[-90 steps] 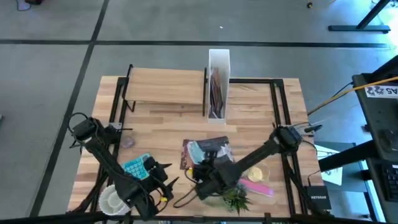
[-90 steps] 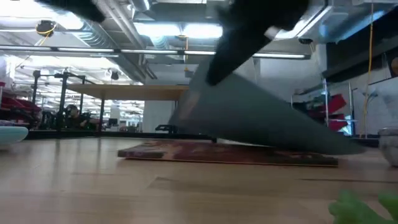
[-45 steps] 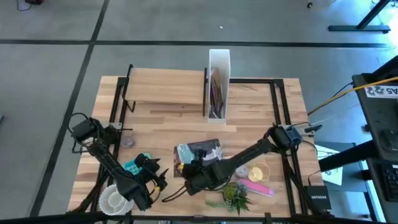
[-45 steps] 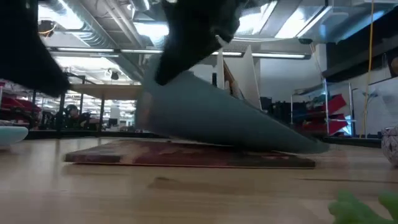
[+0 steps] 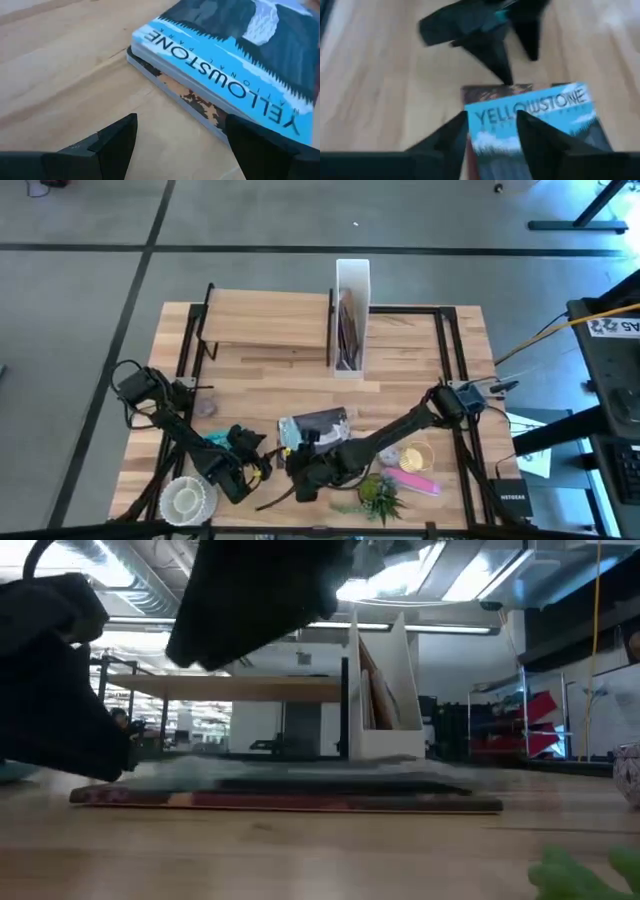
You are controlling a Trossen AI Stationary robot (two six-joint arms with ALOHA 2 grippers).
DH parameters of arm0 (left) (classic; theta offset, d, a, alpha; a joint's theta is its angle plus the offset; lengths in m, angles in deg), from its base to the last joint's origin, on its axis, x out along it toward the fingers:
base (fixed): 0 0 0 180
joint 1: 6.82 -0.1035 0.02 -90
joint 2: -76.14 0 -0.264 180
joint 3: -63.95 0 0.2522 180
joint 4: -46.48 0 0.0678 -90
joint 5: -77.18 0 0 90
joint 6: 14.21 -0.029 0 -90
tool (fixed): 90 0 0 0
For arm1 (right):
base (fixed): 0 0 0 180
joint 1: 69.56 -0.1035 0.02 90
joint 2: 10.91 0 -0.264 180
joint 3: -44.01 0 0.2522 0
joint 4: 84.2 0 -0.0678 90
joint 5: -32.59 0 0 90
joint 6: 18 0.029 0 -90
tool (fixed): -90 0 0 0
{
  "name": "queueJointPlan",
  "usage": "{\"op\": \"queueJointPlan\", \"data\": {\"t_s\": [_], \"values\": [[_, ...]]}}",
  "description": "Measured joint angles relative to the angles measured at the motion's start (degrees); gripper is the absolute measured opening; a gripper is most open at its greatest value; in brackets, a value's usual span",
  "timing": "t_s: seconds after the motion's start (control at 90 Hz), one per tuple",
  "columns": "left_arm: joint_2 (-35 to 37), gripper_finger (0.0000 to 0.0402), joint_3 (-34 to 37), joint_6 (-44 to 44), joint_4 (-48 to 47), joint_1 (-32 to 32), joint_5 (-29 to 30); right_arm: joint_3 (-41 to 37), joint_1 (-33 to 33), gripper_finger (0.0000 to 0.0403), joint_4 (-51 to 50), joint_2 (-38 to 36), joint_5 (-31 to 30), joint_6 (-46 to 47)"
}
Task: Stock shelves
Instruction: Remove the brown book from the book organizer
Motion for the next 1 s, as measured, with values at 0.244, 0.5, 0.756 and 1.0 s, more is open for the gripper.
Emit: {"op": "queueJointPlan", "data": {"t_s": [0.244,0.5,0.756,1.0], "values": [[1.8,0.0282,-0.1,-1.8,-0.7,0.1,-3.0,0.9,-1.9,0.0218,-18.5,-5.2,-0.8,2.0],[2.5,0.0282,-0.3,-3.3,-1.7,-1.5,-12.0,-3.2,-0.8,0.0176,-49.6,-6.2,-3.9,18.3],[2.1,0.0282,-0.2,-5.5,1.7,-3.5,-12.4,-17.9,0.6,0.0135,-36.6,-6.1,5.5,17.2],[1.9,0.0282,-0.2,-8.3,4.7,-5.4,-12.9,-20.5,0.0,0.0121,-29.7,-6.3,8.3,13.5]]}}
